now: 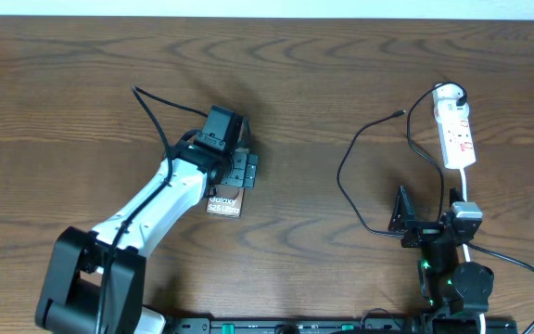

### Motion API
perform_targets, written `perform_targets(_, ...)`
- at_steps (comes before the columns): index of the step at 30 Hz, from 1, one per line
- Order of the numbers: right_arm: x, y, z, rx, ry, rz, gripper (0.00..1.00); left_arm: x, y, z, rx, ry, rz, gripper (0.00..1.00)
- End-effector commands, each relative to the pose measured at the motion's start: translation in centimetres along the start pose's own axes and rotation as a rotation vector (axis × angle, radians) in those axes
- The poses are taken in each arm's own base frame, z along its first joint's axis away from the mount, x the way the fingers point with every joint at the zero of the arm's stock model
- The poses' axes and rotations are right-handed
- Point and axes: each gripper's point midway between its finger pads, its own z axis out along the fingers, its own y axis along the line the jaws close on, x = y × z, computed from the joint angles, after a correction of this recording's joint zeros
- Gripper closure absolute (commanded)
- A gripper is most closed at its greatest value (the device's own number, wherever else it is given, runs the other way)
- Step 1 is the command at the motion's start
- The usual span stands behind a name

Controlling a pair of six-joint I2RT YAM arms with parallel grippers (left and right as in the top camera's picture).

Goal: Plug charger to phone and switch on socket
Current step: 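Close the left gripper on the phone's edge and grip it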

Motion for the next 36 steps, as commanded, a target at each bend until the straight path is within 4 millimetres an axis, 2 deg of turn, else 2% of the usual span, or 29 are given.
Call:
perform_targets(1,0.0,-0.1,0.0,0.007,-0.001,-0.012,0.01,-0.3,-0.1,0.9,0.005,0.019,-0.008,0.05)
perform_targets(13,0.0,-0.1,0.0,0.007,-0.001,-0.012,0.01,1.6,0.2,4.1,-0.016,0.114,-0.006,0.05)
perform_targets(29,0.0,-0.1,0.0,0.007,-0.001,-0.012,0.01,2.0,0.1,4.4,-0.012,0.128,-0.006,0.05)
perform_targets(36,0.0,-0.1,0.0,0.007,-0.001,-0.012,0.01,2.5,-0.2,5.3,0.006,0.149,-0.007,0.05)
